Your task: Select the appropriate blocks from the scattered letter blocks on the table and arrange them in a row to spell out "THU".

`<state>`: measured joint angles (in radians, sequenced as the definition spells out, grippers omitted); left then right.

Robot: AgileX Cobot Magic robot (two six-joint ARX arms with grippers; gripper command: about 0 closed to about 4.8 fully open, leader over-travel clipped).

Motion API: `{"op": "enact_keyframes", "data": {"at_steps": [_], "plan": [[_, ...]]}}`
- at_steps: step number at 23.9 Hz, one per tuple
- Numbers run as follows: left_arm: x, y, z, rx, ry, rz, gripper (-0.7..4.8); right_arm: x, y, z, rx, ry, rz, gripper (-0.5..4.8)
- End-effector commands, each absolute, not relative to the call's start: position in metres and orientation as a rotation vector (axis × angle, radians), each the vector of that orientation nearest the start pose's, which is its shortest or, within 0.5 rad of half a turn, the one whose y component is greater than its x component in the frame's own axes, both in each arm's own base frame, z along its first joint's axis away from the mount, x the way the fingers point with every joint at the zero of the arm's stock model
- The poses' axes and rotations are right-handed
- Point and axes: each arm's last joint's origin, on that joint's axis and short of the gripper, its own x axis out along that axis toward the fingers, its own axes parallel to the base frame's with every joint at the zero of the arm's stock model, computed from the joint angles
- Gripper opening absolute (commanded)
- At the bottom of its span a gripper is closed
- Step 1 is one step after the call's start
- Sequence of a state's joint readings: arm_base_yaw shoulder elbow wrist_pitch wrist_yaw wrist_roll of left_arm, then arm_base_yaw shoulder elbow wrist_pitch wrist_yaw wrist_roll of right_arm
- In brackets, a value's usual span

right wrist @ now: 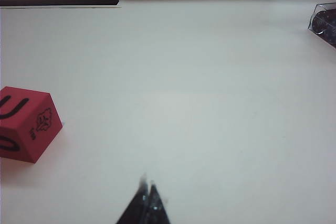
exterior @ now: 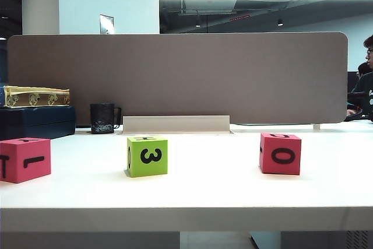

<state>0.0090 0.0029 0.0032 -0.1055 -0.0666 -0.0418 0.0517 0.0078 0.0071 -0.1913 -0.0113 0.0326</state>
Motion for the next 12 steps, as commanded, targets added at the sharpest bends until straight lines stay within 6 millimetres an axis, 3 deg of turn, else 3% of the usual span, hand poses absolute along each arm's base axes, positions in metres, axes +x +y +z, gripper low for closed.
{"op": "enact_keyframes", "data": {"at_steps": [1,12], "plan": [[0.097,0.0027,0.156,-0.038,0.091,0.076,1.47,0.0958,0.005,0.1466,0.028,0.18,0.053,-0.01],[0.0973,0.0005,0.1586,-0.081,0.066,0.0,1.47,0.0959,0.0051,0.1473,0.029,0.173,0.055,-0.01]]}}
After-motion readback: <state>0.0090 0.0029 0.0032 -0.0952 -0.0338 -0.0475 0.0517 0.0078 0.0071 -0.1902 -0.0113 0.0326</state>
